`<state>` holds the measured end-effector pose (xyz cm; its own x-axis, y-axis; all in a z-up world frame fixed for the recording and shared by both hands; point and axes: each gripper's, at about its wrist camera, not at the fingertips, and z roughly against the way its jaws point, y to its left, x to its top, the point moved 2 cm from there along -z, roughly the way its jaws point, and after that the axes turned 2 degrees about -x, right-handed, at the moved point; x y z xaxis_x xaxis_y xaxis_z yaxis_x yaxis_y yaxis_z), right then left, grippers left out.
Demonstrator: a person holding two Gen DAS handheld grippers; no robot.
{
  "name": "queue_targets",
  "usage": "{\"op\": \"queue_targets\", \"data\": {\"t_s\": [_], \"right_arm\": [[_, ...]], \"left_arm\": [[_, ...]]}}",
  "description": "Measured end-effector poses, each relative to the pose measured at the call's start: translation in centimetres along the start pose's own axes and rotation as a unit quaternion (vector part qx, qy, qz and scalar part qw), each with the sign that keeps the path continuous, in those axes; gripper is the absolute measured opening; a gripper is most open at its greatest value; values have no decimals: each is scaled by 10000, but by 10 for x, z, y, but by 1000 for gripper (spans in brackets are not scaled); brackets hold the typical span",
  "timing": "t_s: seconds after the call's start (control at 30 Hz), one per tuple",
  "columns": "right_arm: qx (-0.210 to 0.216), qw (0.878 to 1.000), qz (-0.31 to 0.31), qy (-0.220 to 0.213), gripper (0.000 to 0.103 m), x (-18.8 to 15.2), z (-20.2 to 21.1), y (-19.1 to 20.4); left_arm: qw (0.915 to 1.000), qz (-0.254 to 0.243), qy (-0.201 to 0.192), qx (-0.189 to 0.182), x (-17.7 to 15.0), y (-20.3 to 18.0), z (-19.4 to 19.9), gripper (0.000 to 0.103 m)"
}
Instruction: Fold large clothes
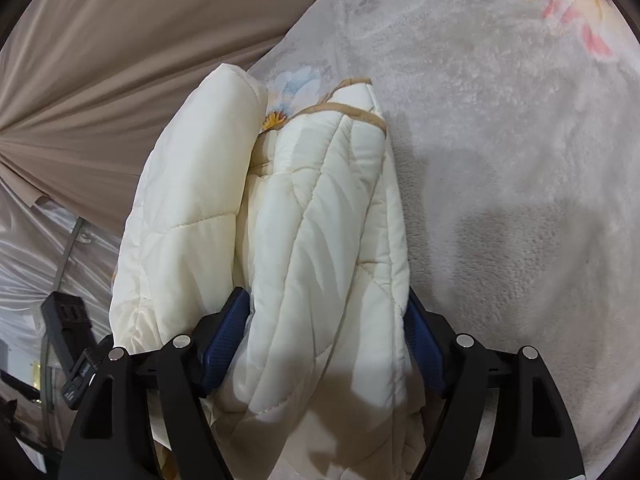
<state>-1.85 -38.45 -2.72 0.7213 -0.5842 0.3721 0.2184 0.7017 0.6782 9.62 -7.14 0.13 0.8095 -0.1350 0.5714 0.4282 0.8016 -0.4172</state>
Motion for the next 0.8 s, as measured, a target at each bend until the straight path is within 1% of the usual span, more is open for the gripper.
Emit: {"op": "queue_targets", "data": {"t_s": [0.07,0.17,0.2,0.23,0.27,0.3,0.33,0.37,0.4,0.47,0.53,0.6,0.7,0.8], "right_arm": [[29,10000,70,36,75,2,-4,4],[35,9999,130,41,71,4,-9,8],[34,9999,158,24,65,4,-9,9],[56,9998,197,7,56,4,-8,10],[88,9997,229,-33,49,4,-6,12],[95,9995,271,-104,38,4,-1,15],[92,9993,310,-181,30,3,5,16],[60,9990,353,-276,28,3,10,20],[32,9984,406,-389,25,2,16,25],[54,9971,460,-610,23,0,27,33],[74,9953,496,-825,23,0,37,41],[77,9916,633,-1124,23,-2,54,55],[102,9844,846,-1540,23,-2,79,78],[140,9742,1094,-1967,23,-2,105,107]], "left_arm": [[9995,182,132,-231,1,4,-10,98],[9993,190,139,-294,3,0,-14,98],[9995,92,139,-260,3,-5,-14,98],[9997,-23,121,-216,4,-10,-13,98],[9997,-155,72,-162,5,-16,-11,94],[9994,-321,5,-85,4,-23,-8,90],[9985,-531,-88,10,5,-31,-3,83],[9972,-721,-188,82,5,-40,3,76],[9956,-880,-282,151,5,-47,8,73],[9921,-1147,-462,220,9,-57,20,65],[9885,-1352,-636,223,13,-67,32,62],[9843,-1535,-852,200,18,-77,47,61],[9729,-1900,-1301,195,26,-94,78,61],[9620,-2144,-1681,183,32,-107,106,61]]}}
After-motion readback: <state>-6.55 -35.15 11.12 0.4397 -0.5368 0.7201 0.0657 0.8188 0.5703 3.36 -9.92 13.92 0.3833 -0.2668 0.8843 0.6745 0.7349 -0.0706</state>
